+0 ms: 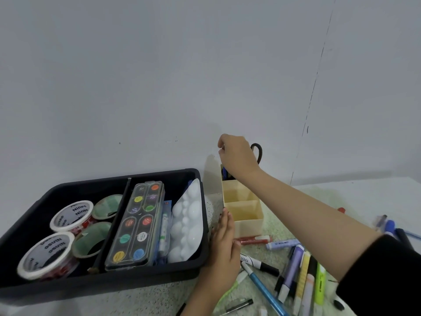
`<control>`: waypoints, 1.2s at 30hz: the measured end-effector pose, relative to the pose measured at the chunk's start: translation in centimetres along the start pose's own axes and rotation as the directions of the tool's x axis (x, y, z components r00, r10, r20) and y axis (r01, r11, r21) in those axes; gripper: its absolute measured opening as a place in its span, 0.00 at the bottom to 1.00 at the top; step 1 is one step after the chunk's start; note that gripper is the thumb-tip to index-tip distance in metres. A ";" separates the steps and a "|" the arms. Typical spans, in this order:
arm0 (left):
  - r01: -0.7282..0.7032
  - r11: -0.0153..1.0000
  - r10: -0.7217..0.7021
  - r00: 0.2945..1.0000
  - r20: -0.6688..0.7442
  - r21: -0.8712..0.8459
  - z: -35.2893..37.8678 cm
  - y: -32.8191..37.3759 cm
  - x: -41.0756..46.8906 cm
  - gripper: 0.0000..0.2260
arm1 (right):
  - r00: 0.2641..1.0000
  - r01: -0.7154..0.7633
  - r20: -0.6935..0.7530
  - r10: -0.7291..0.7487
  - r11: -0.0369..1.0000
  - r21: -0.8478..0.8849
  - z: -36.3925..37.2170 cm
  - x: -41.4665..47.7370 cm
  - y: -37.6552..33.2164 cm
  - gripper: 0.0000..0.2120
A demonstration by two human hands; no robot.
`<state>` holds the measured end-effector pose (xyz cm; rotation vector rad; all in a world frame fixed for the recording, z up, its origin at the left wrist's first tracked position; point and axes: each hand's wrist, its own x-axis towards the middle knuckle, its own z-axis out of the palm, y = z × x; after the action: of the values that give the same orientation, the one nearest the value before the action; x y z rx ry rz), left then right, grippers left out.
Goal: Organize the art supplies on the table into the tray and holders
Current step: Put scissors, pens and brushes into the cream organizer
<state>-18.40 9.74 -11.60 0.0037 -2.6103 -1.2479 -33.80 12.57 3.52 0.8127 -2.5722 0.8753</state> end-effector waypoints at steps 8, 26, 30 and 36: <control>0.000 1.000 0.000 1.000 -0.008 -0.018 0.2 -0.2 -0.1 0.29 | 0.988 -0.085 0.148 0.053 0.973 0.214 0.2 -1.1 -0.2 0.13; 0.001 1.000 -0.002 1.000 -0.018 -0.030 0.2 -0.1 -0.1 0.29 | 0.924 -0.183 0.376 0.072 0.946 0.268 -1.5 -2.1 1.5 0.24; 0.024 0.999 -0.024 1.000 -0.009 -0.039 0.2 -0.1 0.0 0.29 | 0.942 -0.148 0.333 0.045 0.945 0.291 -2.2 -3.3 2.0 0.24; 0.079 0.996 -0.078 0.997 0.019 -0.048 0.2 0.2 -0.2 0.28 | 0.949 0.055 0.307 -0.074 0.996 0.070 -3.0 -6.5 3.3 0.18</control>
<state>-18.20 10.04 -11.57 0.0883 -2.6164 -1.3435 -30.37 19.31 1.40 1.1270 -2.7759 0.8697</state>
